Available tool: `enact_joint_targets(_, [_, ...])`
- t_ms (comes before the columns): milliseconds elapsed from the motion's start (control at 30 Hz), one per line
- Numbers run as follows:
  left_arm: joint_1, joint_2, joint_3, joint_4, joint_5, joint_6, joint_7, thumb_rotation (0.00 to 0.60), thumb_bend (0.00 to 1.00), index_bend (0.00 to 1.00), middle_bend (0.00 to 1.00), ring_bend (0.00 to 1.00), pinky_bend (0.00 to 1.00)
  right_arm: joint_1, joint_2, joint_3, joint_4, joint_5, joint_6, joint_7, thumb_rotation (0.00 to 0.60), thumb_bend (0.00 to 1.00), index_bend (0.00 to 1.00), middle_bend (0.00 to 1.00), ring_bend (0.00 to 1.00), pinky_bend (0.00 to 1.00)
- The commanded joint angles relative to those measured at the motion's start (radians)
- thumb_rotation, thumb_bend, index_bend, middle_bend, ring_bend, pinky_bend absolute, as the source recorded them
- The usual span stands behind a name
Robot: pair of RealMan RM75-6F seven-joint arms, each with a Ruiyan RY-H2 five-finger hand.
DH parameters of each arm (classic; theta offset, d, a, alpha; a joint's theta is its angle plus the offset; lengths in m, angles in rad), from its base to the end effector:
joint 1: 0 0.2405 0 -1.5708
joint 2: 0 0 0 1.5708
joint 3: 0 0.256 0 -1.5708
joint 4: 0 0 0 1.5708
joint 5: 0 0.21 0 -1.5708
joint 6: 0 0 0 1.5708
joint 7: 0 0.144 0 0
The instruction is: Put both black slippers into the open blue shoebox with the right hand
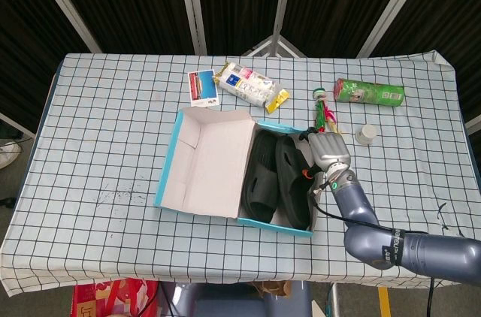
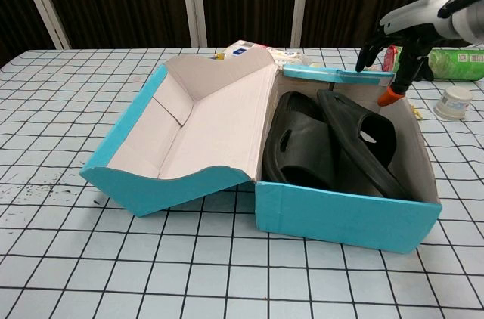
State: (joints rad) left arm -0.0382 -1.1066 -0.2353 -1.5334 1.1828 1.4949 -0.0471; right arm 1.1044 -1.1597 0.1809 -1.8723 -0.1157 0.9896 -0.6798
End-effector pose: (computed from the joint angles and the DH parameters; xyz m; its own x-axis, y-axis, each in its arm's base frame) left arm -0.3590 0.1941 0.2206 0.4015 -0.1973 0.8944 0.8852 0.3343 -0.3236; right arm -0.1095 -0.3726 0.0755 0.4041 -0.4646 0.7880 -0.8960 -0.0277 0.4432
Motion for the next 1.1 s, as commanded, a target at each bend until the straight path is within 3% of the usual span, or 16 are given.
enact_joint_targets(33, [0.000,0.001,0.001,0.000,0.002,-0.001,-0.003,0.600,0.37,0.12,0.06,0.03,0.13,0.007,0.033,0.011,-0.043,0.022,0.029,-0.003,0.600,0.25,0.27,0.19,0.68,0.64])
enact_joint_targets(133, [0.000,0.001,0.001,0.001,0.003,-0.002,-0.006,0.600,0.37,0.12,0.06,0.03,0.13,-0.004,0.043,0.032,-0.084,-0.002,0.085,0.027,0.600,0.26,0.34,0.27,0.68,0.64])
enact_joint_targets(267, [-0.004,0.000,0.002,0.003,0.000,-0.010,-0.005,0.600,0.37,0.12,0.06,0.03,0.13,-0.038,0.041,0.073,-0.160,-0.065,0.178,0.106,0.600,0.35,0.48,0.42,0.75,0.72])
enact_joint_targets(433, [-0.007,-0.001,0.005,0.003,0.004,-0.015,-0.004,0.600,0.37,0.12,0.06,0.03,0.13,-0.085,-0.035,0.117,-0.211,-0.133,0.321,0.214,0.600,0.43,0.59,0.52,0.81,0.79])
enact_joint_targets(567, [-0.005,0.001,0.006,0.002,0.006,-0.011,-0.010,0.600,0.37,0.12,0.06,0.03,0.13,-0.107,-0.093,0.124,-0.199,-0.161,0.339,0.258,0.600,0.49,0.68,0.61,0.86,0.86])
enact_joint_targets(700, [-0.001,0.004,0.004,0.002,0.006,-0.006,-0.019,0.600,0.37,0.12,0.06,0.03,0.13,-0.131,-0.161,0.113,-0.171,-0.224,0.376,0.286,0.600,0.51,0.72,0.63,0.88,0.92])
enact_joint_targets(1100, [0.004,0.008,0.006,-0.002,0.016,0.005,-0.030,0.600,0.37,0.12,0.06,0.03,0.13,-0.209,-0.273,0.040,-0.098,-0.292,0.350,0.298,0.600,0.51,0.72,0.63,0.88,0.92])
